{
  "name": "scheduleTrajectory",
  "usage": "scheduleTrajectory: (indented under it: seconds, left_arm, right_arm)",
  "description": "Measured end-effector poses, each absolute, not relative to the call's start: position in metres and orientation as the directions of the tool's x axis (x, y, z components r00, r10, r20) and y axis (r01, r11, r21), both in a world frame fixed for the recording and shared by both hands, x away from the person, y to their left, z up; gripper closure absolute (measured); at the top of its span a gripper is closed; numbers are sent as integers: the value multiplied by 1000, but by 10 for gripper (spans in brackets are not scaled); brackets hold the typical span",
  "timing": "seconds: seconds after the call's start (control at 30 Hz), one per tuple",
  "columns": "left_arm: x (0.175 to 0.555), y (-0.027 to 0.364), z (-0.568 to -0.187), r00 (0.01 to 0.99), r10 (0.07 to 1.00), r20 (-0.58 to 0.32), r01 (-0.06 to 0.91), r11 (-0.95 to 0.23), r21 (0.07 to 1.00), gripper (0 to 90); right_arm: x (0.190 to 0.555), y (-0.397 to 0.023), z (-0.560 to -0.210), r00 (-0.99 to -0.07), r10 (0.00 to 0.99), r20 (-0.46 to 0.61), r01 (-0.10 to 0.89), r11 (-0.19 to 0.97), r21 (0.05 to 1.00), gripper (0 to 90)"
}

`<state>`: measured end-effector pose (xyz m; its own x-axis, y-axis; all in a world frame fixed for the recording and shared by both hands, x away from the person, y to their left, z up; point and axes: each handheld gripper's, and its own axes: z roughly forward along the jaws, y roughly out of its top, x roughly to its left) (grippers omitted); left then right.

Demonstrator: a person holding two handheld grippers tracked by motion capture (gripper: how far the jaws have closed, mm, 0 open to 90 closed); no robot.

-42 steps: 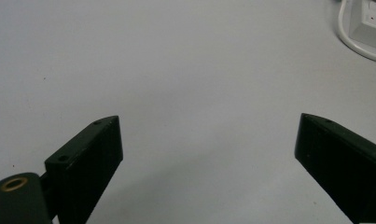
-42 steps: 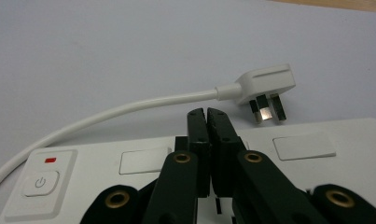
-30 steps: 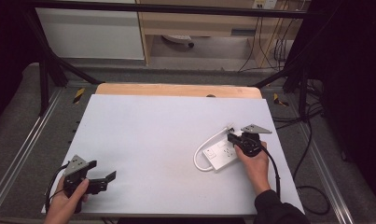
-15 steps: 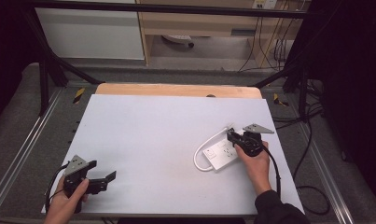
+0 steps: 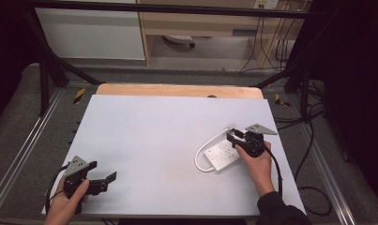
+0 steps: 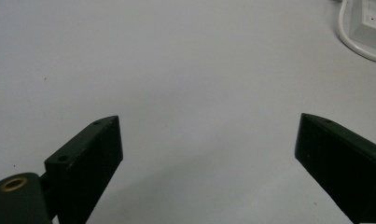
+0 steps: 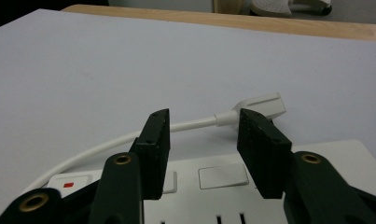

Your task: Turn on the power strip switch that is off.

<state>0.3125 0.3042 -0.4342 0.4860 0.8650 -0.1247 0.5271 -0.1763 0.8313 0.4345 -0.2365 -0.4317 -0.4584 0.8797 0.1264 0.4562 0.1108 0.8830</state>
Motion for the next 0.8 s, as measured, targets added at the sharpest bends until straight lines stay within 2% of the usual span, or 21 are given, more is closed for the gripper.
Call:
scheduleTrajectory:
  seconds: [0.17,0.7,0.8]
  left_arm:
    - [312,304,-434,486,865,-125,527,-176,832,76]
    - [312,305,-434,485,866,-126,525,-173,833,75]
    - [312,305,-434,485,865,-126,525,-173,833,76]
  right_arm:
    - [433,-236,-429,-460,879,122,433,102,896,461]
    - [429,-238,-419,-426,893,145,436,63,898,73]
    - [427,-240,-415,-419,897,139,421,56,905,26]
